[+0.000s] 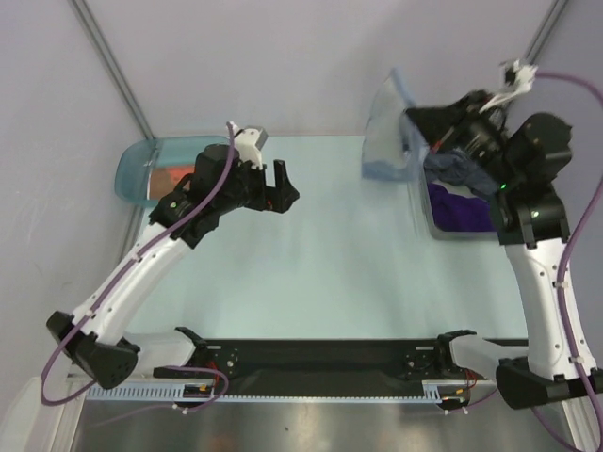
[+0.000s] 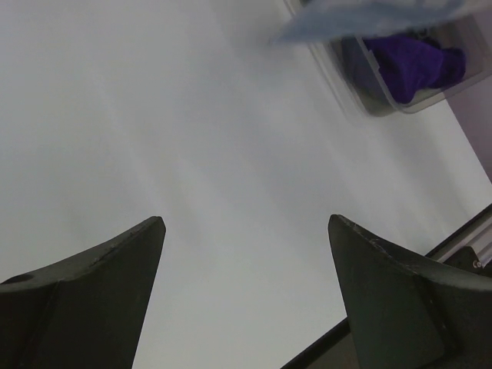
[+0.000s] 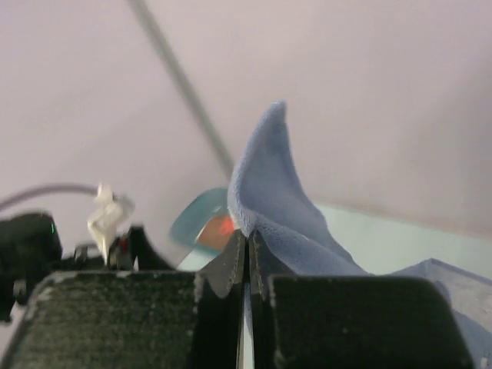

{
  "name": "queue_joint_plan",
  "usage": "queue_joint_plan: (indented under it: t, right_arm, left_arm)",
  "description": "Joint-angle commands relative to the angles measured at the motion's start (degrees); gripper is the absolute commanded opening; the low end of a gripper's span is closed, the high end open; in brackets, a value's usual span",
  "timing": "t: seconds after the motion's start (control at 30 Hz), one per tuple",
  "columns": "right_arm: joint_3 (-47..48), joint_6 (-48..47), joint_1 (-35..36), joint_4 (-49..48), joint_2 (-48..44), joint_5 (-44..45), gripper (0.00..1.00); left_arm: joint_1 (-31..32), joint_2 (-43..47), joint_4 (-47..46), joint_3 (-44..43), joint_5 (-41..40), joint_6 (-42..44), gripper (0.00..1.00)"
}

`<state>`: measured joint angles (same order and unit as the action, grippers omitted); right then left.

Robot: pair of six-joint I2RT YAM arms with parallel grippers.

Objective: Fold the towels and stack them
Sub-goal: Move the towel to the center of the board

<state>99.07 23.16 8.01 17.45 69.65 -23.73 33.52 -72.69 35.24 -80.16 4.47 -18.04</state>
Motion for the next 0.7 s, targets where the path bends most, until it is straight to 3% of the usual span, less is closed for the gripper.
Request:
queue_joint_plan:
  t: [0.0,0.1,0.2,0.27,0.37,0.4,0.53,0.67]
  right_arm:
    - [-15.36,6.37,4.72,-3.65,-3.01,-9.05,0.0]
    - [-30.82,5.32,13.93,-2.95,-8.72,-5.91,0.0]
    - [-44.95,3.13,24.66,-0.67,-10.06,-1.69,0.07]
    - [-48.6,1.29,32.37,2.39,-9.27,1.3,0.16]
    - [-50.99,0.31,36.8,7.13,-8.91,5.0,0.31]
    - [-50.29,0.22,36.55,8.11,-9.44,7.88,0.41]
    - [-45.91,-0.83,31.64,11.38,-9.18,16.23,0.62]
    - [-41.33,-5.48,20.67,6.9,-2.78,16.7,0.61]
  left_arm:
    - [-0.03,5.87,1.05,2.02,-4.29,-3.04,0.93]
    - [-0.03,8.86,1.85,6.93,-6.75,-5.51,0.93]
    - [-0.03,10.63,1.32,13.09,-8.51,-7.09,0.93]
    - [-0.03,10.99,1.06,15.72,-9.04,-7.62,0.93]
    - [-0.03,9.41,-0.08,16.62,-9.22,-8.06,0.91]
    - [-0.03,8.62,-1.57,16.35,-8.43,-7.97,0.91]
    - [-0.12,2.74,-7.0,13.72,-7.9,-7.36,0.9]
    - [-0.12,-6.83,-15.63,9.51,-2.37,-4.9,0.88]
